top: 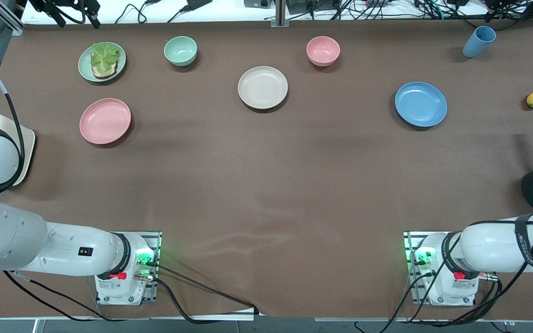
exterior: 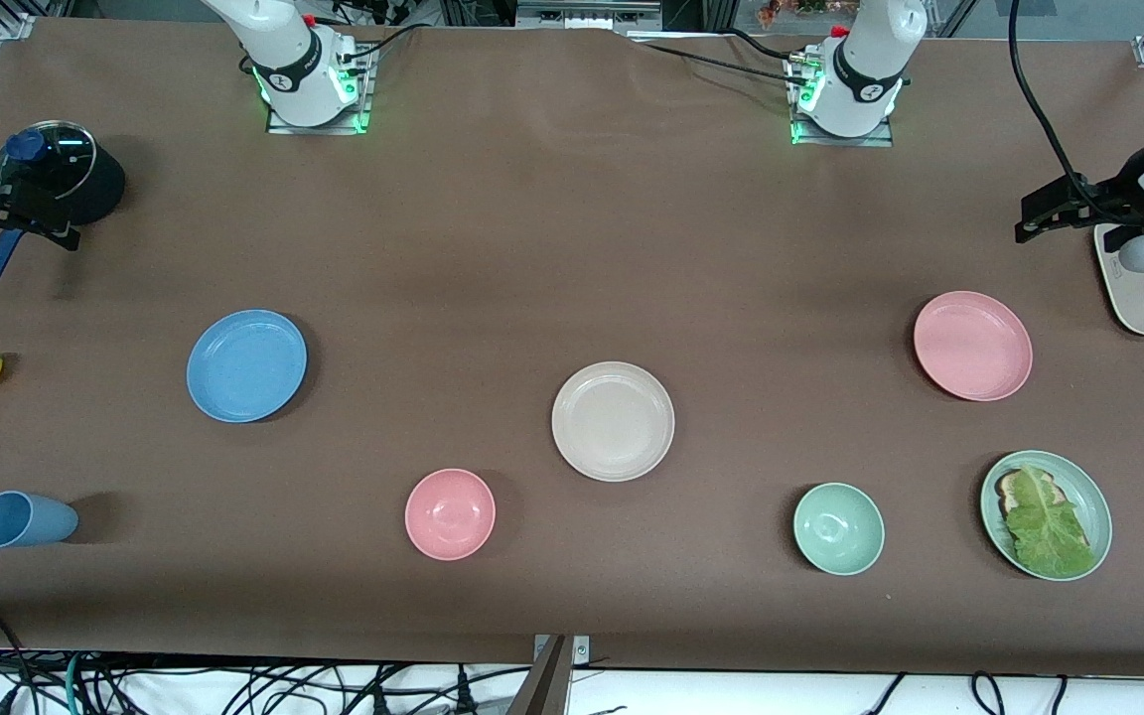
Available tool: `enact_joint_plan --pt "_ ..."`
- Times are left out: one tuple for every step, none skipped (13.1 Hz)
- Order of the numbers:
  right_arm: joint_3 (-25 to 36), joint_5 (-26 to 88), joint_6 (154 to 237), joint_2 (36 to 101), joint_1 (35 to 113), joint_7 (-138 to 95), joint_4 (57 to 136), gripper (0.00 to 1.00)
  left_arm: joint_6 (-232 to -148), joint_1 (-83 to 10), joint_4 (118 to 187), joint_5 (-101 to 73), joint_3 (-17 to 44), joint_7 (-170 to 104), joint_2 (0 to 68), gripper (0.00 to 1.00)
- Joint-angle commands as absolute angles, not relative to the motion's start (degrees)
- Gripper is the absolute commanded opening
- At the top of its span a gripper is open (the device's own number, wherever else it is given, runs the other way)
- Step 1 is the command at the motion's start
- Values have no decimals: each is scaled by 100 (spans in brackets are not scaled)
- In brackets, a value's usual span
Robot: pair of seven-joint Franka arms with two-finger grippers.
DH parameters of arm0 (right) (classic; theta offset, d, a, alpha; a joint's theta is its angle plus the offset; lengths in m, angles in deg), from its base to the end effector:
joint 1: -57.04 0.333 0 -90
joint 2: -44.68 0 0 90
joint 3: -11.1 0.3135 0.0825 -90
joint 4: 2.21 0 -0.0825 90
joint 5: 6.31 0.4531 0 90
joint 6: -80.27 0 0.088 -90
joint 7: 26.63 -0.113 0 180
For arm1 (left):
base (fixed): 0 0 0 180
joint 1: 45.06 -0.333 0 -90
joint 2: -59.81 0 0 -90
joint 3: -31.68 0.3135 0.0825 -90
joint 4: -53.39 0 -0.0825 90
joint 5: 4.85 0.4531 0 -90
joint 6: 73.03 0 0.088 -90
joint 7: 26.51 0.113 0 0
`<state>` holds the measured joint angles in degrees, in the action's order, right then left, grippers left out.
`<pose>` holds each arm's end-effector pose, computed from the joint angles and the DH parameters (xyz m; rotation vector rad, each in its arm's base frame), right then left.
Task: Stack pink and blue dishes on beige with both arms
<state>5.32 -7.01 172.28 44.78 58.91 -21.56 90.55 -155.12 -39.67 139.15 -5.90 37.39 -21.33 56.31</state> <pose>0.6245 -0.0440 0.5919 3.1301 0.0325 -0.0247 0.6266 -0.0005 0.6063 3.1145 -0.1340 -0.1937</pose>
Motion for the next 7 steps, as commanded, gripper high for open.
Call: enact_joint_plan --pt "557 -737 17307 4318 5915 -2268 9192 100 -15485 -3918 13899 -485 3748 -2124 5647 100" --pt "557 -746 17317 4327 5906 -2277 9184 100 -15485 -3926 13899 -485 3748 -2132 5647 100" --pt "557 -754 17308 4336 5906 -2268 9183 100 -15485 -3926 13899 -485 3748 -2124 5647 100" --pt "557 -754 17282 4327 5915 -2277 9183 100 -15485 -3918 13899 -485 3739 -2124 5647 100" --pt "557 -754 17299 4336 5906 -2268 9183 100 -15485 -3926 13899 -485 3748 -2124 5647 100" --pt "557 -754 17282 4345 5906 -2268 9183 100 -15485 -3926 13899 -485 3748 -2124 5647 100" --pt "557 -746 17264 4345 5906 -2277 9183 100 -15485 -3926 13899 -485 3748 -2132 5647 100"
